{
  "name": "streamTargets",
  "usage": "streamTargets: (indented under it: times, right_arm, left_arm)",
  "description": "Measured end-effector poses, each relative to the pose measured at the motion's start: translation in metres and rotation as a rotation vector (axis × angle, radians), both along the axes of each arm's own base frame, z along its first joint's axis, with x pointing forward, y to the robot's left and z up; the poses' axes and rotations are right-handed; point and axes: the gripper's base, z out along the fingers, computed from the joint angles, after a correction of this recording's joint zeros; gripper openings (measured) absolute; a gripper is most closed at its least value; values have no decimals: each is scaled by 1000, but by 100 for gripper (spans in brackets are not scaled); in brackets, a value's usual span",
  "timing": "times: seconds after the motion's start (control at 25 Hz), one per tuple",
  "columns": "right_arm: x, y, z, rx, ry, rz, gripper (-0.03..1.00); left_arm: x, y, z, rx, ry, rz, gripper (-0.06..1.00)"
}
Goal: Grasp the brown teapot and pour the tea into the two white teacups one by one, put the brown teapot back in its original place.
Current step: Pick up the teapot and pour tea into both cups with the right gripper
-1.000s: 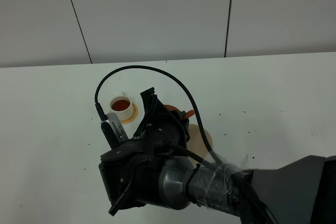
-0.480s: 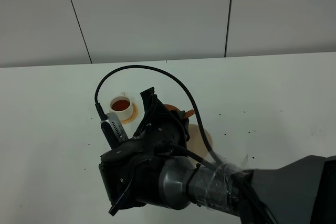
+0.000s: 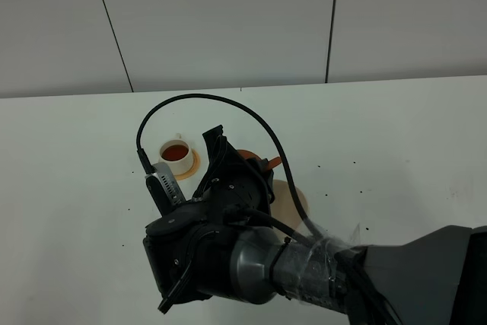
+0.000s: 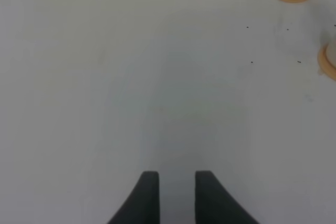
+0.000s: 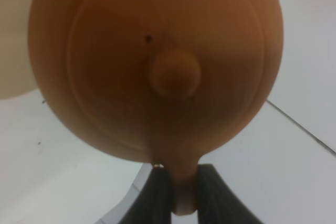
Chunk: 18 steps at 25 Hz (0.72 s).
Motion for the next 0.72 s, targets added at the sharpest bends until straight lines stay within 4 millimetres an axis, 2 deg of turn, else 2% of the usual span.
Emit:
streamTargets:
  times: [0.72]
  right_arm:
    - [-4,3,1,-4,-8,17,10]
  left_arm:
    - [0,0,0,0,0,0,24]
